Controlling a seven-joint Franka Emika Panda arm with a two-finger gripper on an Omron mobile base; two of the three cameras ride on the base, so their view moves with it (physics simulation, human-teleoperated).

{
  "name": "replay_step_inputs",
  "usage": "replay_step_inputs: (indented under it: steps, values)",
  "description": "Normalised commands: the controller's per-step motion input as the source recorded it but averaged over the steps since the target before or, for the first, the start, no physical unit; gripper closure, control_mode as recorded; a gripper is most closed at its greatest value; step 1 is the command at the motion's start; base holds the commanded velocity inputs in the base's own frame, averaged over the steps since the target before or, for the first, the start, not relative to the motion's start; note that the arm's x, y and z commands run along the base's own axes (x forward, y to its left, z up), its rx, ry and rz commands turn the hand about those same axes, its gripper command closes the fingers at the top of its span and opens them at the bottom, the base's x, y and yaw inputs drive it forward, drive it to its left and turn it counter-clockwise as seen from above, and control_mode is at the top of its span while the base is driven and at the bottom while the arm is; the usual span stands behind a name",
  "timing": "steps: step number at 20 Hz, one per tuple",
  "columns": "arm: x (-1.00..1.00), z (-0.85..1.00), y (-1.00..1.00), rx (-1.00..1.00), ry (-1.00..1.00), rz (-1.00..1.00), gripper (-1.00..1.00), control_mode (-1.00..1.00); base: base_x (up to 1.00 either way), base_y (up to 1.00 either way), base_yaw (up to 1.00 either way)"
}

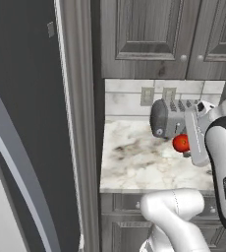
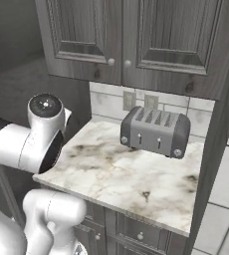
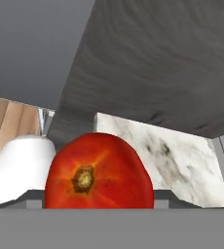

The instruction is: Place the liquor on the top shelf of the fridge to keep it out of children's reach, and place the orange and tomato on lower shelves for easy access.

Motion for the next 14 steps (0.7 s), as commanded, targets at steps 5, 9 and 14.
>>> replay_step_inputs:
  steps: [5,9,14]
  values:
    - [-0.57,0.00,-0.05,-0.07,0.00,0.00,1.00,-1.00,0.00,0.00,0.00]
    - [-0.44,0.00,-0.02,-0.03,0.00,0.00,1.00,1.00,-0.50,0.00,0.00]
    - [0.00,0.00,0.00,0.00,0.00,0.00,1.00,1.00,-1.00,0.01,0.05]
